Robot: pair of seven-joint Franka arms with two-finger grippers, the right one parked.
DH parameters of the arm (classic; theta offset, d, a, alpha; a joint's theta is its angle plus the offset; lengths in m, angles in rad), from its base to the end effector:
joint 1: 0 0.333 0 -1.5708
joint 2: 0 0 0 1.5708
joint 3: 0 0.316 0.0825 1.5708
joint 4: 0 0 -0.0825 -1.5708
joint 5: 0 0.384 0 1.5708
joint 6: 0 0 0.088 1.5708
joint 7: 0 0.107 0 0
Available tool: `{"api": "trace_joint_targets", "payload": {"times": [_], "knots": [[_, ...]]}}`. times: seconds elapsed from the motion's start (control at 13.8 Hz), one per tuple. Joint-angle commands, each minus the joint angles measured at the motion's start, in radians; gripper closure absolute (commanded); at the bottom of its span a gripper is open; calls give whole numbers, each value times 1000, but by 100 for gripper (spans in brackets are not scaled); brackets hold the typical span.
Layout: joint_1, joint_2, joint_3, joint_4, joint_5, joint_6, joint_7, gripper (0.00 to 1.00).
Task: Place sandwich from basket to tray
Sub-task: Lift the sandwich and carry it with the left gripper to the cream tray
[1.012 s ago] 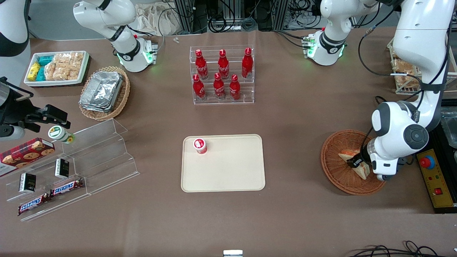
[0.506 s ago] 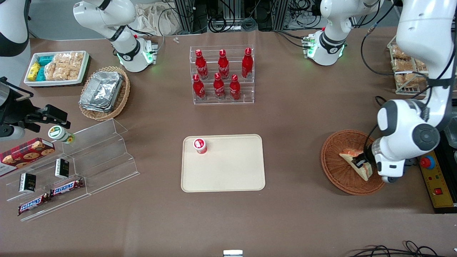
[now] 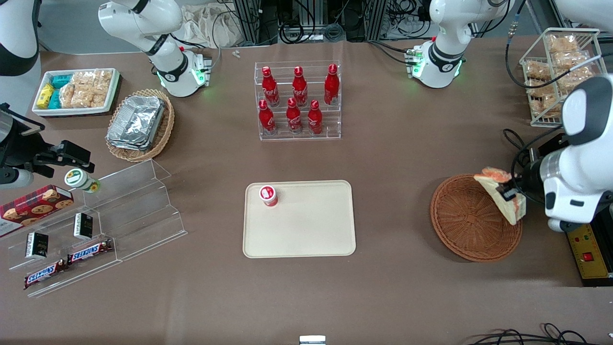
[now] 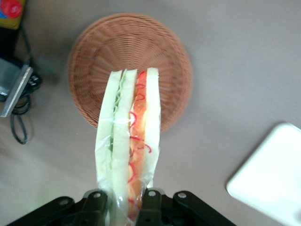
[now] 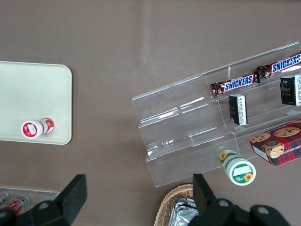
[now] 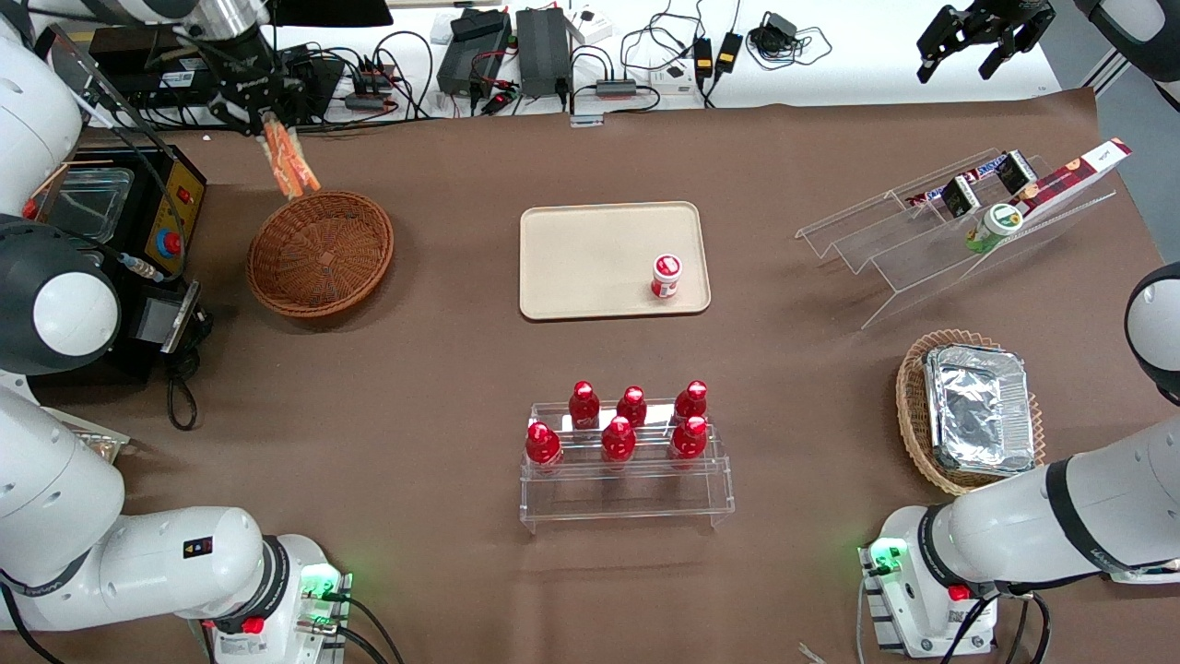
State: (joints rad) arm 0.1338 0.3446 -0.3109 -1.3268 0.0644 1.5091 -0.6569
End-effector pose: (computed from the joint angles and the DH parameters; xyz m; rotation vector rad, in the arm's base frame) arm 0.6376 -0.0743 0.5345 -3.0179 -0.7524 0.2338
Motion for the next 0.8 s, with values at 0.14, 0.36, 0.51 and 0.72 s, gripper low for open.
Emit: {"api": "trace_joint_targets", "payload": {"times": [0.14, 0.36, 0.51, 0.72], "knots": [[-23, 65, -232, 52, 6, 29, 13, 100], [-144, 143, -246, 23, 14, 202, 5, 100], [-215, 206, -244, -6, 31, 284, -16, 100], [-287, 318, -241, -31, 92, 394, -33, 100]]}}
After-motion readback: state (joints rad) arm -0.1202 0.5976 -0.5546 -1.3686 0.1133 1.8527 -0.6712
